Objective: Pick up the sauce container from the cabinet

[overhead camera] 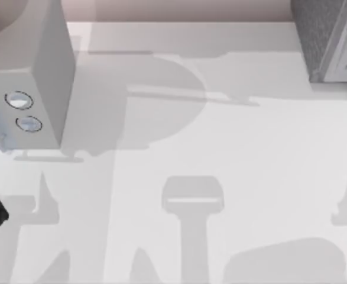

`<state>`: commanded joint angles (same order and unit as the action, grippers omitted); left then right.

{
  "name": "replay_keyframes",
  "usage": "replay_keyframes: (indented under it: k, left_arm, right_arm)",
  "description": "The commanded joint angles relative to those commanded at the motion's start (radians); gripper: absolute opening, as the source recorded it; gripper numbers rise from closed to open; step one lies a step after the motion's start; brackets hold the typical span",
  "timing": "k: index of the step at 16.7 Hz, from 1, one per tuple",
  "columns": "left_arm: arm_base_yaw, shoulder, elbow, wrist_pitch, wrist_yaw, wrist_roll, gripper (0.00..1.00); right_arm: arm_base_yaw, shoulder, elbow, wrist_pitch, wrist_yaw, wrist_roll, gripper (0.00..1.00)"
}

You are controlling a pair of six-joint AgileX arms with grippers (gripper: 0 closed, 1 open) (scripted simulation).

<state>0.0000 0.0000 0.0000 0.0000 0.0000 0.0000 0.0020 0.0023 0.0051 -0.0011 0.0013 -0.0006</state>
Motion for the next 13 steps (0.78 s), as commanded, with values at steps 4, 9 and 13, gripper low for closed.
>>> replay_keyframes:
  k: [4, 9, 13]
  left_arm:
    - [0.0, 0.0, 0.0, 0.0, 0.0, 0.0, 1.0]
    - [0.0, 0.0, 0.0, 0.0, 0.0, 0.0, 1.0]
    - [0.0, 0.0, 0.0, 0.0, 0.0, 0.0, 1.0]
  right_arm:
    - [-0.002, -0.002, -0.005, 0.001, -0.001, 0.001, 0.0]
    - [0.006, 0.049, 0.004, 0.032, -0.013, -0.003, 0.0]
    - [0.02, 0.204, 0.04, 0.144, -0.052, -0.006, 0.0]
